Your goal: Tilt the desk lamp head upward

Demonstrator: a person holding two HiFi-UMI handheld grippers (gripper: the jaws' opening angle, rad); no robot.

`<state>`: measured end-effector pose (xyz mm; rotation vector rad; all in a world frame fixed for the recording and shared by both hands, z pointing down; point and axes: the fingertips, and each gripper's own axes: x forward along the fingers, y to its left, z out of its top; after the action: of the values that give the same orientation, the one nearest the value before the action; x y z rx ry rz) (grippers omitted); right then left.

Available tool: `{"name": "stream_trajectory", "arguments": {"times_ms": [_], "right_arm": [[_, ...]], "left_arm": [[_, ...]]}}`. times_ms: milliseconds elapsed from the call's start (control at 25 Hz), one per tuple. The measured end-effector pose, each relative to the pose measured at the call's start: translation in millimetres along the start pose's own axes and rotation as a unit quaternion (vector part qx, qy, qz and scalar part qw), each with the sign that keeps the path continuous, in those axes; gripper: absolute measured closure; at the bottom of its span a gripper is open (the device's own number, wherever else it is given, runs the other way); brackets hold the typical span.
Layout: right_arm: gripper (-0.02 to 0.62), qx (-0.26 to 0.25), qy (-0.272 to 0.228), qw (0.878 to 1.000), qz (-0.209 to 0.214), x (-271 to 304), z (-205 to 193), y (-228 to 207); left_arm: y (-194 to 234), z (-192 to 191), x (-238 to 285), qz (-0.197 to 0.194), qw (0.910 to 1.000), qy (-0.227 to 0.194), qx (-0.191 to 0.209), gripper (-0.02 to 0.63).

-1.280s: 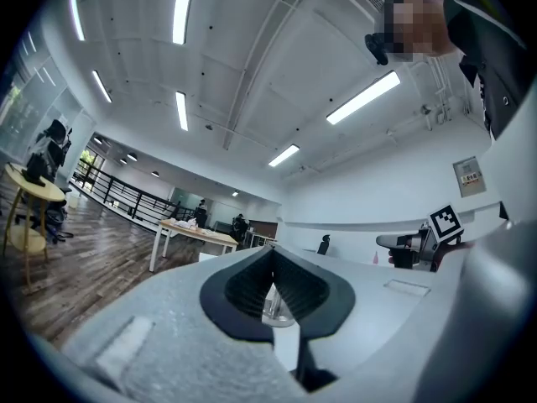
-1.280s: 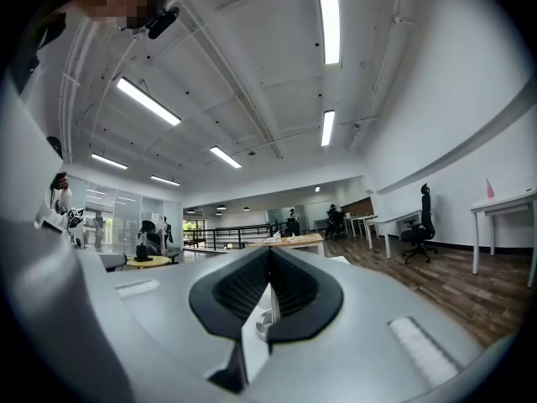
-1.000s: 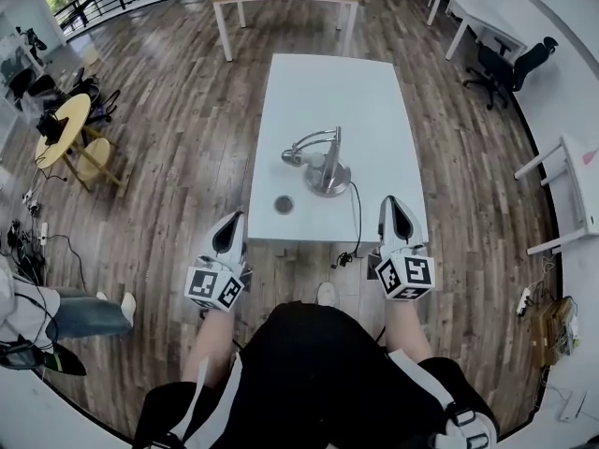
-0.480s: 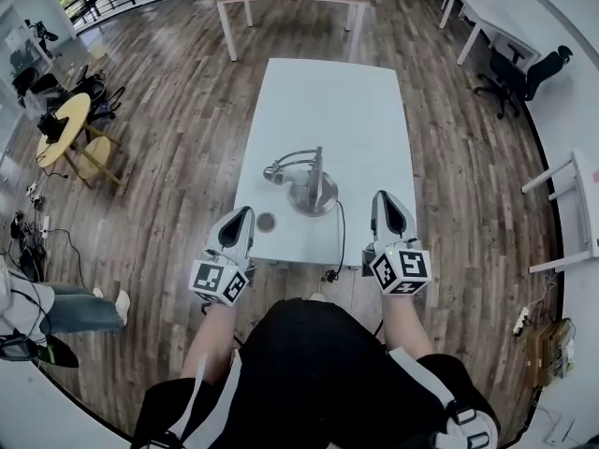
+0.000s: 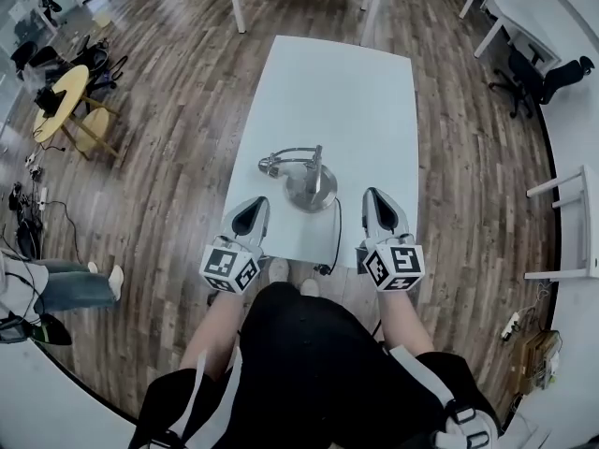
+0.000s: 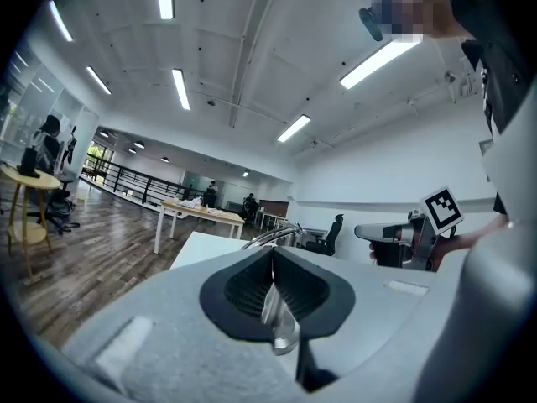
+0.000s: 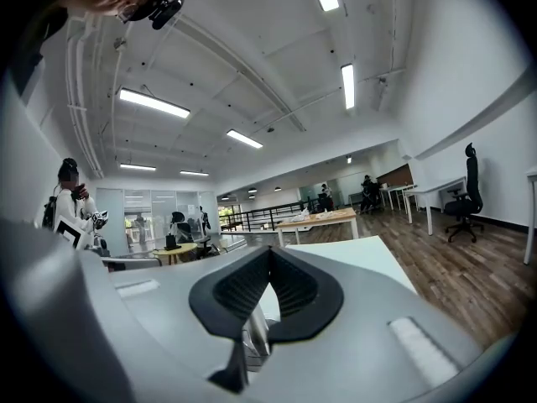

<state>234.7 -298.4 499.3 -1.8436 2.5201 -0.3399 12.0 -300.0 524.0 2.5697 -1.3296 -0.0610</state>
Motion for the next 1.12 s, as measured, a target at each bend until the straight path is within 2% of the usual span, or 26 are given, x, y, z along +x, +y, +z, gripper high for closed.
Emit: {"name": "stream_trajectory", "arguments": {"times_ms": [120, 280, 440, 560, 600, 680, 760, 920, 1120], "right_arm": [[0.591, 0.008, 0.012, 1.000, 0.005, 14.6, -9.9, 3.4], [0.591, 0.008, 0.026, 1.000, 0.012, 28.2, -25.9, 10.3], [0.591, -0.035, 0.047, 0.998, 0.031, 47.8, -48.1, 17.2], [0.591, -0.062, 0.072, 0.994, 0.049, 60.7, -68.5, 24.2], [0.590, -0.071, 0.082, 0.992, 0.060, 64.7, -76.0, 28.0], [0.520, -0.095, 0.108, 0.986, 0.086, 73.0, -95.3, 36.7], [0.498, -0.112, 0.138, 0.978, 0.105, 81.1, -119.8, 41.1], [0.441, -0.122, 0.195, 0.966, 0.122, 93.1, -167.5, 36.0], [0.386, -0.163, 0.248, 0.945, 0.138, 105.1, -208.9, 37.2]], "left_arm": [[2.7, -5.0, 14.1, -0.008, 0.9993, 0.004, -0.037, 0.580], [11.3, -18.4, 28.4, -0.007, 0.9926, 0.012, -0.121, 0.554], [19.6, -30.9, 45.2, -0.012, 0.9762, 0.017, -0.216, 0.522], [24.0, -36.8, 53.9, -0.013, 0.9646, 0.017, -0.263, 0.506], [24.5, -38.5, 56.1, -0.013, 0.9622, 0.018, -0.271, 0.505], [25.4, -41.6, 59.0, -0.013, 0.9605, 0.020, -0.277, 0.505], [27.1, -44.8, 60.0, -0.010, 0.9610, 0.025, -0.275, 0.505], [34.6, -52.5, 57.5, 0.001, 0.9588, 0.033, -0.282, 0.505], [47.5, -55.7, 49.7, 0.013, 0.9613, 0.041, -0.272, 0.505]]}}
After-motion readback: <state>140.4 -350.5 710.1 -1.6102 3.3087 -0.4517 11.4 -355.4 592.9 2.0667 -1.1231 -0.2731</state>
